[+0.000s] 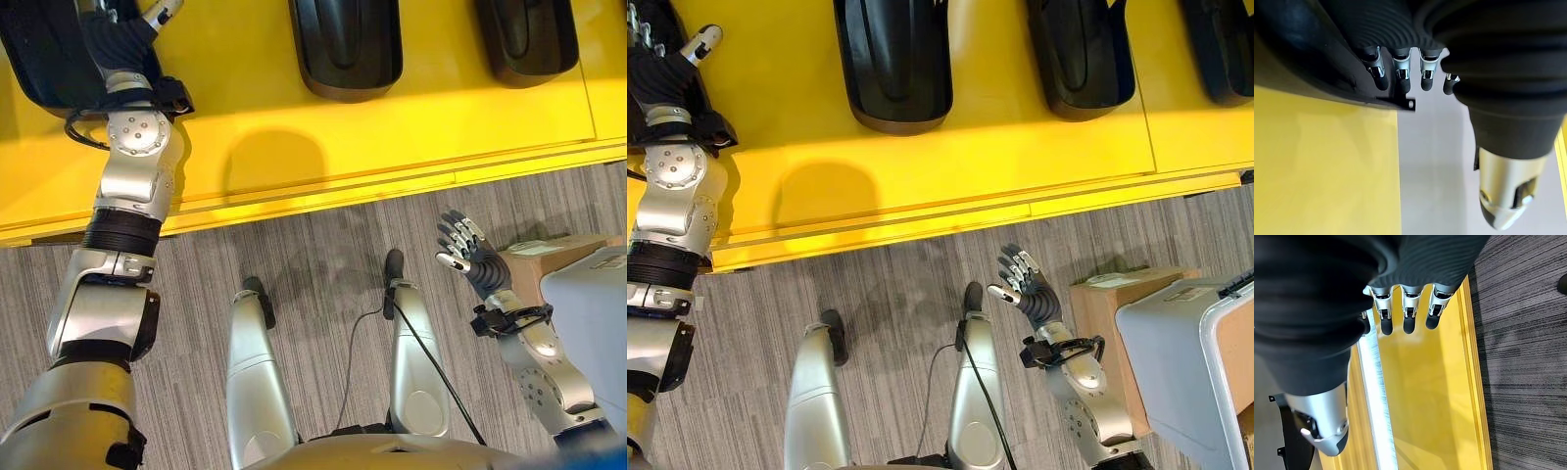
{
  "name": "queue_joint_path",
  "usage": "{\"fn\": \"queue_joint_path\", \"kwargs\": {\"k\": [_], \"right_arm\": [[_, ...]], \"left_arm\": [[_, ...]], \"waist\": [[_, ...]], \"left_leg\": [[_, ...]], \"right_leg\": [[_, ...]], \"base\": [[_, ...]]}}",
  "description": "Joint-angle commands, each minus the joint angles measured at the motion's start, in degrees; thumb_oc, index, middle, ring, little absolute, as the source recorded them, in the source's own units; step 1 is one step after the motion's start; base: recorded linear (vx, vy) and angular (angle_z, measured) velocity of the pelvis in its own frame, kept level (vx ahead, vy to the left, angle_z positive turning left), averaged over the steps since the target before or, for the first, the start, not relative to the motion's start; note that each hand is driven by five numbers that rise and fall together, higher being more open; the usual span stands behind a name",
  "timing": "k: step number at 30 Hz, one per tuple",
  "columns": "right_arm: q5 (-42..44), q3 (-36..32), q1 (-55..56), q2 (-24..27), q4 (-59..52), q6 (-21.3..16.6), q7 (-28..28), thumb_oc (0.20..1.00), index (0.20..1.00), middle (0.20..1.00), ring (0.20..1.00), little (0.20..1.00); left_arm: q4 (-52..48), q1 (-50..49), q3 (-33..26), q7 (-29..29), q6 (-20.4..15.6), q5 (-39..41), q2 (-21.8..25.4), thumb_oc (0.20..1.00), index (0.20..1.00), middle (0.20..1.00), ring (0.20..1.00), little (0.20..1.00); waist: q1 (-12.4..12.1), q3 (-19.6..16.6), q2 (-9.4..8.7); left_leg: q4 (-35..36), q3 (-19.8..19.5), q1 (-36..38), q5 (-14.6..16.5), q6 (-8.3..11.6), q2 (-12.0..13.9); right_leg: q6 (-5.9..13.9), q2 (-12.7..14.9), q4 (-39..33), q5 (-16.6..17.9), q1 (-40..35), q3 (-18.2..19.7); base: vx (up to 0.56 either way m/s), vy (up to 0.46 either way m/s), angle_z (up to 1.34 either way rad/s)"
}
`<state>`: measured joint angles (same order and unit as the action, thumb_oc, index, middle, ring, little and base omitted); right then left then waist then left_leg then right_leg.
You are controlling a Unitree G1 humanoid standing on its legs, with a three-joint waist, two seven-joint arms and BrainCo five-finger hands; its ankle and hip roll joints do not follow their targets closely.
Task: Move parts from the plastic box to the shelf.
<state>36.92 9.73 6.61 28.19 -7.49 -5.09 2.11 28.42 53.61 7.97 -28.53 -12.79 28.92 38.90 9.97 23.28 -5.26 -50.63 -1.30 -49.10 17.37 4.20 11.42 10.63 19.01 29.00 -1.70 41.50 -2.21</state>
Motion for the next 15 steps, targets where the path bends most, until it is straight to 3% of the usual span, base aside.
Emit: {"fn": "queue_joint_path", "kwargs": {"k": [1,7,15], "right_arm": [[1.4,-1.9,0.7,2.5,-2.9,-1.6,0.2,1.000,1.000,1.000,1.000,1.000],[1.1,-1.7,1.4,2.4,-3.0,-0.8,0.2,1.000,1.000,1.000,1.000,1.000],[1.5,-1.8,1.5,2.5,-3.8,-0.4,0.4,1.000,1.000,1.000,1.000,1.000]], "left_arm": [[7.3,-2.5,0.4,1.8,2.1,2.9,-2.1,1.000,1.000,1.000,1.000,1.000],[10.2,-5.6,0.0,3.7,6.1,-0.6,-4.4,1.000,1.000,1.000,1.000,1.000],[13.1,-8.9,-2.1,4.4,6.8,-0.5,-7.7,1.000,1.000,1.000,1.000,1.000]], "waist": [[0.4,-0.2,-0.20],[-0.1,-0.1,-0.21],[-0.4,0.2,-0.33]], "left_leg": [[3.9,1.6,0.4,-2.2,-2.22,-1.5],[4.2,1.7,0.9,-2.1,-2.16,-1.6],[4.8,1.9,2.4,-2.3,-2.01,-1.6]], "right_leg": [[-3.15,0.4,12.2,-9.2,1.3,1.1],[-3.32,0.2,12.4,-9.3,0.9,1.1],[-3.36,0.0,12.2,-9.3,-0.1,1.2]], "base": [[0.00,0.000,0.00],[0.00,0.000,0.00],[0.00,0.000,0.00]]}}
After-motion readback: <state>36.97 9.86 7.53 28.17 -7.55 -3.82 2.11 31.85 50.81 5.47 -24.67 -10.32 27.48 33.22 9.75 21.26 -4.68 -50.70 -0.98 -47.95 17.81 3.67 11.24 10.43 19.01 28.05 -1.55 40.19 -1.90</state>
